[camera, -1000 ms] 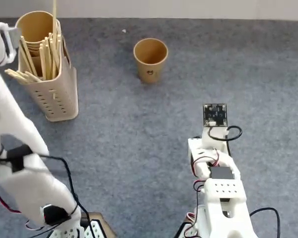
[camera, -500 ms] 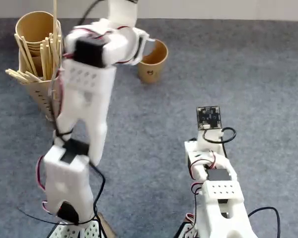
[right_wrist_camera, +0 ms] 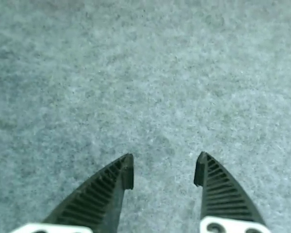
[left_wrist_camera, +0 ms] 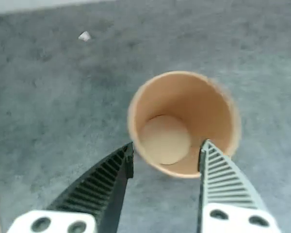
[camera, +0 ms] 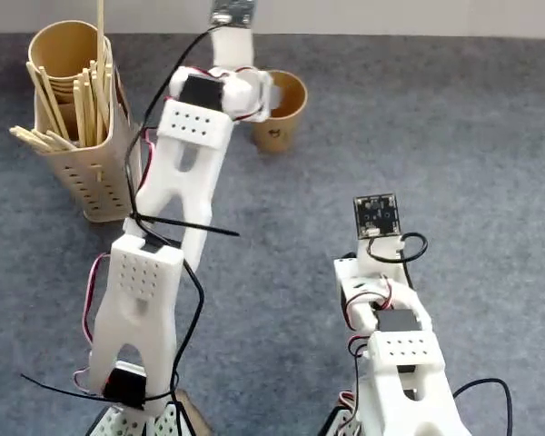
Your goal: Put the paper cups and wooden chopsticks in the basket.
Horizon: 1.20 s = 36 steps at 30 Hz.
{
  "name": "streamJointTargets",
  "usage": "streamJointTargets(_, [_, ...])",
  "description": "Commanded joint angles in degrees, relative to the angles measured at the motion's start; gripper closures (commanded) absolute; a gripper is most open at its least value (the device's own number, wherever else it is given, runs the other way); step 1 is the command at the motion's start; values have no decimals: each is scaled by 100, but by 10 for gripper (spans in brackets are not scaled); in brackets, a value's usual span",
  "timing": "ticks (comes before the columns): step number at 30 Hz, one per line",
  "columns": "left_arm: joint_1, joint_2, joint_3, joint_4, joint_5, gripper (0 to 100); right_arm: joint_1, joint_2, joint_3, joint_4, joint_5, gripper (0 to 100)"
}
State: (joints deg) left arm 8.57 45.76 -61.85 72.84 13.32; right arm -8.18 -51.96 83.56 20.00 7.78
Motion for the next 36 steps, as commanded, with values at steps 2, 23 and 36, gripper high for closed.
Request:
streamJointTargets(2, [-171, 40, -22, -105, 53, 797, -66, -154, -48, -92, 62, 786])
streamJointTargets(23, [154, 1042, -1930, 527, -1037, 994, -75, -136, -48, -101, 62, 786])
streamJointTargets(36, [-734, -2097, -3310, 1618, -1688, 995, -75, -119, -48, -101, 70, 786])
